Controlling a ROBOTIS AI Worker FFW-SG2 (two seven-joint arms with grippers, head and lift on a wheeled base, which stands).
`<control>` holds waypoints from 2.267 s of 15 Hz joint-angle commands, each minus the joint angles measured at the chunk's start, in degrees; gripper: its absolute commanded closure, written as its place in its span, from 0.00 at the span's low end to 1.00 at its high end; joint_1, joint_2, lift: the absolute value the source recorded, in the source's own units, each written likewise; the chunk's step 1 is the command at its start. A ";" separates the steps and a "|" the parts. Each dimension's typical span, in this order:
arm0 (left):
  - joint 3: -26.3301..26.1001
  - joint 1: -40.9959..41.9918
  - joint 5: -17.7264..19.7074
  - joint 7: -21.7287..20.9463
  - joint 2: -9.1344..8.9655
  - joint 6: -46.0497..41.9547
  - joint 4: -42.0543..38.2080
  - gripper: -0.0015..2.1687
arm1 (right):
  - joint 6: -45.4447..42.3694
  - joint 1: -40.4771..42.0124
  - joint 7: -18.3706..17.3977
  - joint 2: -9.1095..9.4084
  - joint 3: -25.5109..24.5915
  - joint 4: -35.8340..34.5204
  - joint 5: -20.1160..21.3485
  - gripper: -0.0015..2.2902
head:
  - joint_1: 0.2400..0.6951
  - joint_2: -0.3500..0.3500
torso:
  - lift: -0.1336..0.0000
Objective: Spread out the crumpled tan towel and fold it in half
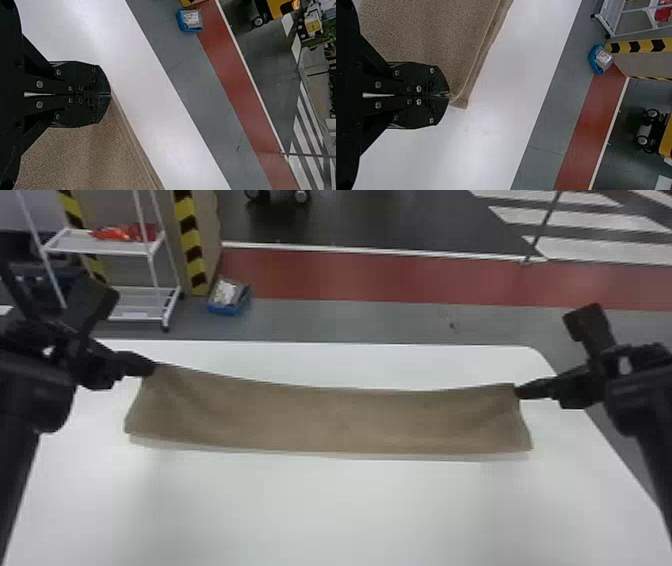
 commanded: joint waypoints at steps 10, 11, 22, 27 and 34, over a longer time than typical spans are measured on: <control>0.32 -0.69 0.55 1.31 0.45 -0.13 -0.43 0.80 | 0.57 -0.03 0.14 0.15 -1.56 -0.08 -0.59 0.53 | 0.98 0.35 | 0.10; 0.06 -0.78 0.28 1.58 0.36 -0.13 0.09 0.80 | 0.57 -0.21 0.05 0.32 -1.21 0.00 -0.33 0.53 | 0.98 0.35 | 0.10; -3.37 -0.86 -0.33 4.21 0.01 -1.54 2.29 0.80 | -0.31 -3.20 -2.85 2.43 1.87 4.75 2.84 0.53 | 0.99 0.35 | 0.10; -3.63 2.92 0.02 10.98 -0.52 -5.94 1.15 0.00 | 2.86 -3.37 -7.77 3.49 2.66 5.45 3.10 0.00 | 1.00 0.35 | 0.10; -1.44 4.76 0.99 10.45 -0.52 -6.11 -3.16 0.01 | 8.83 -2.67 -8.92 3.23 1.43 4.05 1.08 0.01 | 1.00 0.33 | 0.10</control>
